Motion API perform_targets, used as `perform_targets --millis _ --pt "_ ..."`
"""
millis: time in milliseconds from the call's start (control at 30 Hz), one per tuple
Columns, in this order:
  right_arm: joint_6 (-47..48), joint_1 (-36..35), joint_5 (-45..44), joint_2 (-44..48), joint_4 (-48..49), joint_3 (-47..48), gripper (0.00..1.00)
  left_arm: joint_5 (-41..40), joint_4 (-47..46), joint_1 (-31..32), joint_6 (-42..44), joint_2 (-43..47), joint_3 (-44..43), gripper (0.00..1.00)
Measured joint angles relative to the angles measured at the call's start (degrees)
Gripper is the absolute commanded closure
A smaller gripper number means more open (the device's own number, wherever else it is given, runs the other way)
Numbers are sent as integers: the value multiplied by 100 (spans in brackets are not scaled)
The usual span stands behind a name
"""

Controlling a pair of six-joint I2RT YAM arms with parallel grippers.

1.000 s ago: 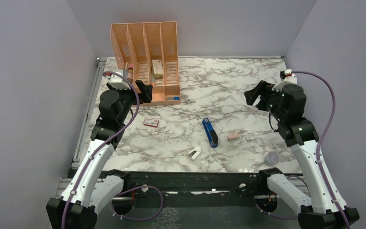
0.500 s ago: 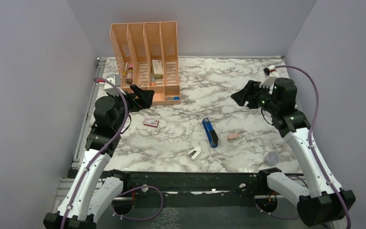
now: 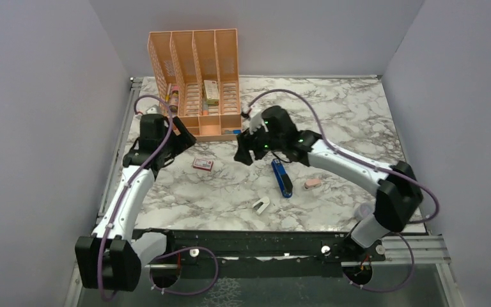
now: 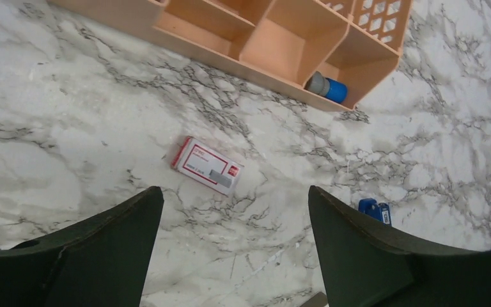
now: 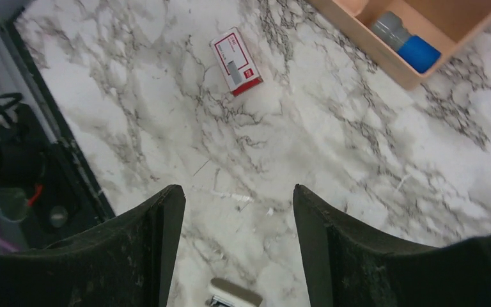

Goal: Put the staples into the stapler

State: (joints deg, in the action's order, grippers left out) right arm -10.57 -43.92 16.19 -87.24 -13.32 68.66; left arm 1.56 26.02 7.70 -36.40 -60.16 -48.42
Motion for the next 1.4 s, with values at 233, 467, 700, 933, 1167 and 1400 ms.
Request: perform_targets --millis 233,467,700,933,1167,1400 --pt "1438 -507 -302 -2208 -240 1637 29 1176 -61 -2063 350 -852 -551 27" --pt "2356 -730 -280 -3668 -833 3165 23 2247 -557 -2638 295 -1237 94 30" --pt "2865 -1056 -260 -4782 -1399 4625 14 2546 -778 -2649 299 -1375 378 24" --pt "3060 -1198 -328 -5560 -1875 5536 24 2586 -931 -2649 295 -1606 487 20" --pt "3069 -1193 -348 -5790 -2194 5912 54 2586 -1005 -2649 289 -1792 509 24" --pt "3123 -1141 -345 -5407 -1939 5202 63 2771 -1172 -2643 192 -1797 739 21"
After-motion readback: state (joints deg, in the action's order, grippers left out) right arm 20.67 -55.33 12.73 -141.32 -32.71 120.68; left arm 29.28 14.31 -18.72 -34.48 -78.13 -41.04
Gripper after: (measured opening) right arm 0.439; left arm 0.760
